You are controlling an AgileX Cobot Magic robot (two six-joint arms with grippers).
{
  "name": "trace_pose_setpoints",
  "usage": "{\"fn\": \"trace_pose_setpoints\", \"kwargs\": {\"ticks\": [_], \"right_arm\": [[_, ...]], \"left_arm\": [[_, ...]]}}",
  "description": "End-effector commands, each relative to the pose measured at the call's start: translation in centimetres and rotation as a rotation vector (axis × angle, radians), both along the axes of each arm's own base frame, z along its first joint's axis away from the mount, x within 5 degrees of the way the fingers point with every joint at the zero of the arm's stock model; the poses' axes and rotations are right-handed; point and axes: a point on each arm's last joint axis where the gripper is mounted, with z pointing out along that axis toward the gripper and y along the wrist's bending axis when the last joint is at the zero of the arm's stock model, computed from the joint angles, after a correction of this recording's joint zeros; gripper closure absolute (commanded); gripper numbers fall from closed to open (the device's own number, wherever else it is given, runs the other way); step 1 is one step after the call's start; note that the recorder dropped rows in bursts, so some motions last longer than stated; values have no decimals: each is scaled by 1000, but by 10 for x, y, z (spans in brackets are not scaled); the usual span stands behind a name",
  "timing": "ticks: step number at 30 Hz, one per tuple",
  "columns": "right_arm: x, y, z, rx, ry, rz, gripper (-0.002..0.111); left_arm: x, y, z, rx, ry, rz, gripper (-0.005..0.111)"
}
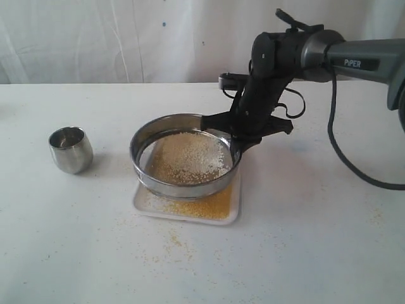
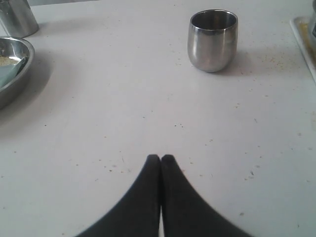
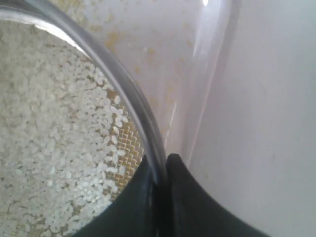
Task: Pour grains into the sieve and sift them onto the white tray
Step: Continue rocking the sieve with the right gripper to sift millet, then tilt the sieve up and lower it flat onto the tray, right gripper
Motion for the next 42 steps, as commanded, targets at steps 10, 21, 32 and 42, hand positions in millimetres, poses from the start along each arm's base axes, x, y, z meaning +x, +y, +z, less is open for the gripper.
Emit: {"fn": "trace_pose_setpoints", "kwargs": {"ticks": [10,21,32,42], "right_arm": [[9,-2,0,1,-78,-15,108],[7,11,15,39,-154,21,108],[-6,48,44,-88,-407,100,108],[1,37,47,-219,-483,93,108]], "left_arm": [[0,0,-1,-7,-2,-3,107],[0,0,-1,-7,-2,-3,107],[0,0,-1,-7,-2,-3,107],[0,0,-1,-7,-2,-3,107]]}}
